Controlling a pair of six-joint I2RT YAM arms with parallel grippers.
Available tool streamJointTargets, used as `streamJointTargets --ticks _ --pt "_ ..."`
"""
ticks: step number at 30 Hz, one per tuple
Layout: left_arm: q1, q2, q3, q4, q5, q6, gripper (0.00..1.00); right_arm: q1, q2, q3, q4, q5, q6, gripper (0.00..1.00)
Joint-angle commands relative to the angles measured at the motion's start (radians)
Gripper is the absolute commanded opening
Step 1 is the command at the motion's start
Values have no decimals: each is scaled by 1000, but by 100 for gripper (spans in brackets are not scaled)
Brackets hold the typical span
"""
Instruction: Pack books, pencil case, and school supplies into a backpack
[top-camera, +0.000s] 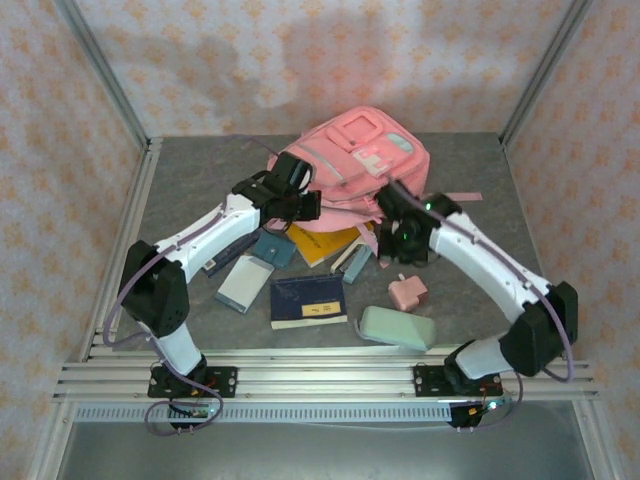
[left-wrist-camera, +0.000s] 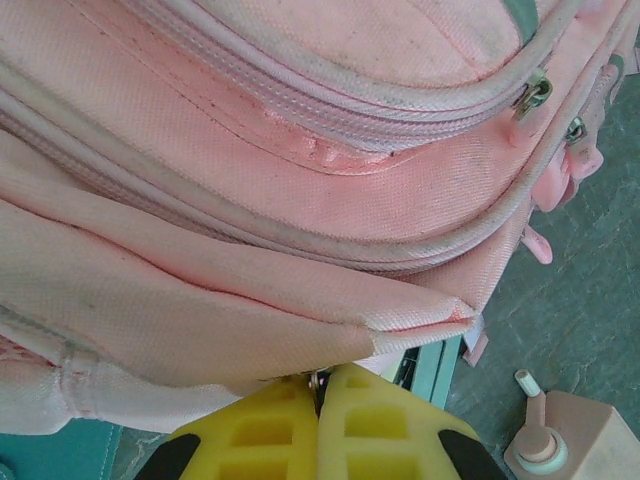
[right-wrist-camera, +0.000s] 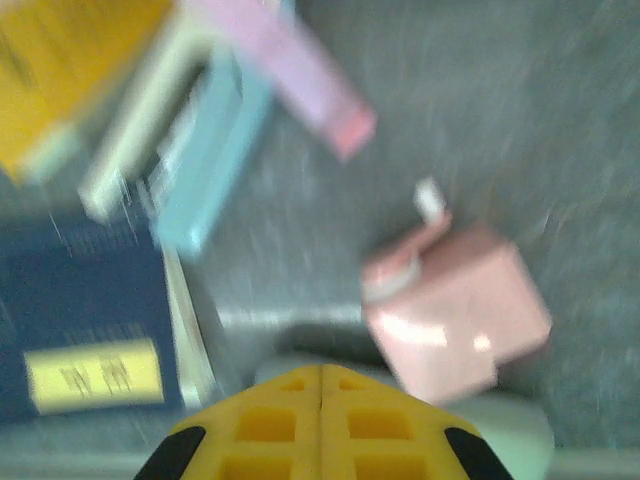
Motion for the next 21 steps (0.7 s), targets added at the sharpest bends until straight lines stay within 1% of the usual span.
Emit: streamJointTargets --ticks 1,4,7,12,16,19,21 --pt "4 21 42 7 15 2 0 77 -44 -112 -129 -70 1 0" --pt "6 32 43 5 23 5 0 196 -42 -175 -150 -93 33 0" --pt "10 36 48 -1 24 9 0 255 -25 -237 -124 -103 72 0" --pt "18 30 50 -16 27 15 0 270 9 -311 -73 -107 103 0" --pt "26 19 41 -16 27 14 0 273 53 -340 -57 -72 116 0" --pt "29 15 42 -22 26 14 0 273 96 -330 -47 6 138 0" --pt "31 11 42 -26 23 14 0 273 120 -312 -49 95 155 0"
